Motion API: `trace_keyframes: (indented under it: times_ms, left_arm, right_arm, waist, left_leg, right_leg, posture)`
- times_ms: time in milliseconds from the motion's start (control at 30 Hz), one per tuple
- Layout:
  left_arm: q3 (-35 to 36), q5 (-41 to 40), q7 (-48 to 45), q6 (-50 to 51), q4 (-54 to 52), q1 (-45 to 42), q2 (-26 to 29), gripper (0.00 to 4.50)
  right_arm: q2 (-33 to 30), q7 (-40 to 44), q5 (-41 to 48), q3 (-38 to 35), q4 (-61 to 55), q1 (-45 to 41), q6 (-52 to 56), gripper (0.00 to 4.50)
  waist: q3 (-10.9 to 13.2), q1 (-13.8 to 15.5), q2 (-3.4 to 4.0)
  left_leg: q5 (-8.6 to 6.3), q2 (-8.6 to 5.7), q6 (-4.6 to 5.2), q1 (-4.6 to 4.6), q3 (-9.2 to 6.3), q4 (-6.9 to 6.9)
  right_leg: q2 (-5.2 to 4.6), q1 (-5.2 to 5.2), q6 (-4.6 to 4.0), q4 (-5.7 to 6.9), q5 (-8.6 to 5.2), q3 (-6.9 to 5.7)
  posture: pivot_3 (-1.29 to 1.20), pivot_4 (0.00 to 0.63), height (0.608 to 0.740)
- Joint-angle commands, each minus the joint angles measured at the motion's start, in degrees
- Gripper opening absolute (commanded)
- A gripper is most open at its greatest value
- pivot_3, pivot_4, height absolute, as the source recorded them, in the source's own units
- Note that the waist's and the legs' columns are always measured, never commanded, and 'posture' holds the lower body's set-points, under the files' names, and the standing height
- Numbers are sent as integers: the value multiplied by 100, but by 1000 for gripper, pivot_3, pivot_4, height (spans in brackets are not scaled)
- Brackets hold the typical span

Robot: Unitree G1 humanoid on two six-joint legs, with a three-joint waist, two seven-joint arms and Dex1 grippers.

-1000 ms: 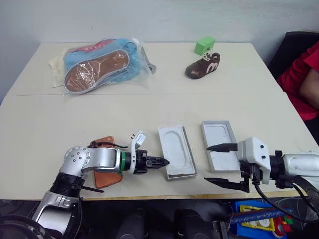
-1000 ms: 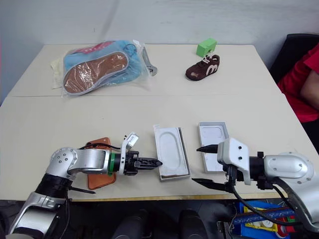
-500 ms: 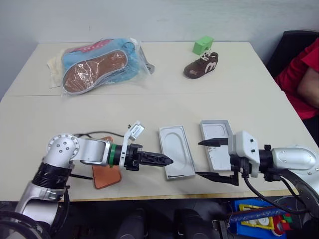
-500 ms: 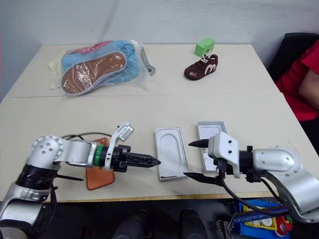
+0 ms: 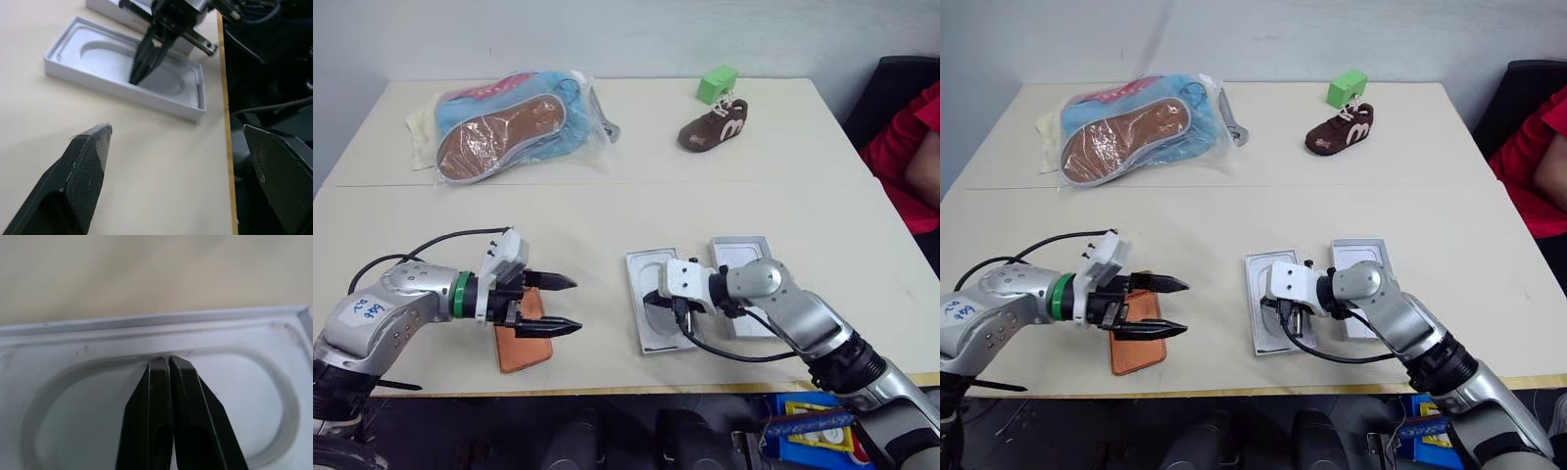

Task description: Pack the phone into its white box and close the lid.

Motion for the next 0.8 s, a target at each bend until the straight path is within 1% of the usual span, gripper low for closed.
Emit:
trace_keyframes:
  times_ms: [33, 133, 200, 267, 367, 433, 500, 567, 633, 700, 800]
  left_arm:
    - [524, 168, -140, -108, -267, 385, 188, 4500]
    - [1201, -36, -143, 374, -128, 982, 426, 4500]
    - [1834, -405, -212, 1086, 103, 1486, 613, 4500]
    - [2336, -679, -310, 1672, 260, 1891, 725, 4500]
    - [2945, -887, -371, 2666, 635, 2479, 944, 4500]
    - [3274, -992, -318, 3407, 879, 2805, 1058, 4500]
    - [3387, -958, 88, 3946, 1134, 2753, 1005, 4500]
    - [3404, -860, 440, 4236, 1320, 2546, 896, 4500]
    - [3404, -872, 935, 4718, 1617, 2010, 611, 4500]
    - [3259, -821, 1455, 5277, 1640, 1474, 261, 4500]
    - [3026, -903, 1849, 5693, 1474, 1089, -104, 4500]
  right_arm:
    - [-246, 448, -171, 47, 106, 96, -166, 20]
    - [85, 585, 301, -264, -52, -63, 114, 20]
    - [414, 673, 709, -484, -147, -271, 376, 20]
    - [627, 735, 901, -601, -196, -418, 498, 20]
    - [924, 826, 1023, -587, -166, -615, 433, 20]
    - [1079, 972, 830, -314, -44, -733, 83, 20]
    - [1287, 1005, 477, 5, 300, -868, -338, 20]
    - [1513, 954, 296, 158, 626, -978, -500, 20]
    - [1837, 831, 33, 340, 1102, -1158, -691, 20]
    - [2129, 674, -340, 574, 1609, -1347, -915, 20]
    - [2422, 559, -649, 737, 2038, -1496, -1025, 20]
  waist:
    - [-2, 3, -4]
    - [0, -21, -9]
    - [6, -108, -10]
    - [15, -173, 0]
    - [16, -191, 2]
    - [16, -189, -1]
    - [16, -186, -2]
    - [14, -165, -5]
    - [14, -138, -6]
    - [10, -137, -12]
    - [9, -129, -12]
  left_leg:
    - [-1, 0, 2, 2, -1, 1]
    - [-2, 3, 1, 7, -1, -1]
    - [-2, 6, 0, 6, -1, -4]
    - [0, 11, -4, 5, 0, -11]
    - [1, 13, -7, 8, 0, -13]
    - [-4, 12, -12, 11, -4, -14]
    - [-7, 10, -11, 13, -4, -16]
    - [-9, 8, -12, 16, -6, -14]
    - [-10, 5, -14, 17, -7, -15]
    - [-10, 0, -13, 16, -10, -10]
    - [-11, -6, -14, 18, -18, -5]
  right_leg:
    - [0, 2, 0, -1, 0, 0]
    - [0, 4, 0, -2, 0, 0]
    - [1, 1, 0, -1, 0, -1]
    - [3, -4, 0, 15, 0, -2]
    - [3, -9, -1, 26, -1, -10]
    - [3, -12, -4, 29, -2, -12]
    - [3, -12, -4, 31, -2, -12]
    - [3, -12, -4, 33, -2, -11]
    - [2, -13, -4, 36, -1, -10]
    - [0, -18, -5, 59, -1, -10]
    - [-1, -37, -6, 121, 2, -11]
  posture:
    - [0, 150, 740]
    - [0, 150, 740]
    - [0, 150, 740]
    - [0, 150, 740]
    - [0, 150, 740]
    - [0, 150, 740]
    - [0, 150, 740]
    - [0, 150, 740]
    - [0, 150, 740]
    - [0, 150, 740]
    - [0, 150, 740]
